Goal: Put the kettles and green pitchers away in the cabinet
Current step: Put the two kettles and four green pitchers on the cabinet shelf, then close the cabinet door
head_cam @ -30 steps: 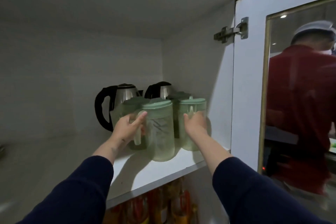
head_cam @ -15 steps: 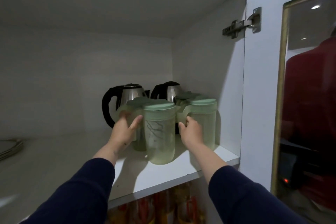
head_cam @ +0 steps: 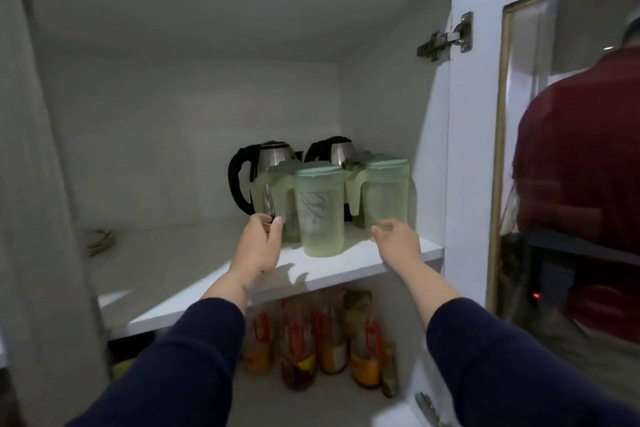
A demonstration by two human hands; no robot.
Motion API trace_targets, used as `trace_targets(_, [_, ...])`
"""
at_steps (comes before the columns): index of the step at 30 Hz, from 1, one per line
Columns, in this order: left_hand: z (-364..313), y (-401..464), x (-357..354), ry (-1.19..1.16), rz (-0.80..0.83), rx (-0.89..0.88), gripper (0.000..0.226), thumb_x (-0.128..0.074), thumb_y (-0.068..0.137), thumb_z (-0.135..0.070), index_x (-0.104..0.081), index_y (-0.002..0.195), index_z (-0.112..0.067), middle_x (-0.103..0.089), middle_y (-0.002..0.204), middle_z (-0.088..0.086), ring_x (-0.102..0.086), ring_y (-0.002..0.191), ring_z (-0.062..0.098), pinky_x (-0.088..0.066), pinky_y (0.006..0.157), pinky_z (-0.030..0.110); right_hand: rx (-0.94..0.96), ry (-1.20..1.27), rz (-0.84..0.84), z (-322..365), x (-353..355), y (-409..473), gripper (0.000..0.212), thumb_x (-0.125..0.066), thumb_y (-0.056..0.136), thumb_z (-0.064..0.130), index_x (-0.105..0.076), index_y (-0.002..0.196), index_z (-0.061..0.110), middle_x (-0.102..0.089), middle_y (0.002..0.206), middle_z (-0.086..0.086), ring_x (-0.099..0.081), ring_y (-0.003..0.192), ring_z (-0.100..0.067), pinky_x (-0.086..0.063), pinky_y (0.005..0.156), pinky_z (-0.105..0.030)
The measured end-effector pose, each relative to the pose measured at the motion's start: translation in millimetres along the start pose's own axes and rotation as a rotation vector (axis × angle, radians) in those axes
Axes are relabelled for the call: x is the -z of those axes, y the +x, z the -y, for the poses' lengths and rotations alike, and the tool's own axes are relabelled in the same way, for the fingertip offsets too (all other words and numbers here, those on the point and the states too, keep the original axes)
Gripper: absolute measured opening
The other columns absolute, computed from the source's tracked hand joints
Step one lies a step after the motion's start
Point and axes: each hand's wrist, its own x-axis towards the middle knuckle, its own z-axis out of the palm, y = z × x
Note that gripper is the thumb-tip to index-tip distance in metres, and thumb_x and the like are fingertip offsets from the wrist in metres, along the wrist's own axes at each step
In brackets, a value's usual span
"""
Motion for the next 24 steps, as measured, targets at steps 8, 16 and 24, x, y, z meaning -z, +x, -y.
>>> trace_targets(8, [-22,-117,-12,0.014,0.223,-0.072,0.029,-0.042,0.100,-0.031,-0.053,0.122,-0.017,-0.055,0.128,0.003,-0.050,0.105,0.015,-0.041,0.088,0.028,0.004,-0.104,-0.121,-31,76,-113,0.031,-0.044,0.099,0.028,-0.058,0.120,0.010,-0.065,0.119,-0.014,-0.059,0.111,-0.030,-0.039,0.082,-0.027])
trace_targets(16, [-102,-214,-61,-0.063,0.407,-0.214,0.027,-0.048,0.097,-0.016,-0.055,0.123,-0.014,-0.053,0.132,0.008,-0.052,0.110,0.017,-0.039,0.090,0.026,-0.069,-0.203,-0.330,-53,213,-197,0.026,-0.044,0.096,0.028,-0.062,0.111,0.016,-0.064,0.113,-0.008,-0.058,0.106,-0.028,-0.046,0.082,-0.032])
trace_targets(24, [-236,-336,-148,-0.238,0.629,-0.360,0.026,-0.050,0.094,-0.013,-0.057,0.120,-0.010,-0.054,0.127,0.008,-0.055,0.098,0.015,-0.041,0.084,0.024,-0.079,-0.344,-0.626,-75,375,-262,0.023,-0.048,0.092,0.019,-0.063,0.109,0.020,-0.052,0.124,-0.008,-0.051,0.116,-0.029,-0.047,0.093,-0.037])
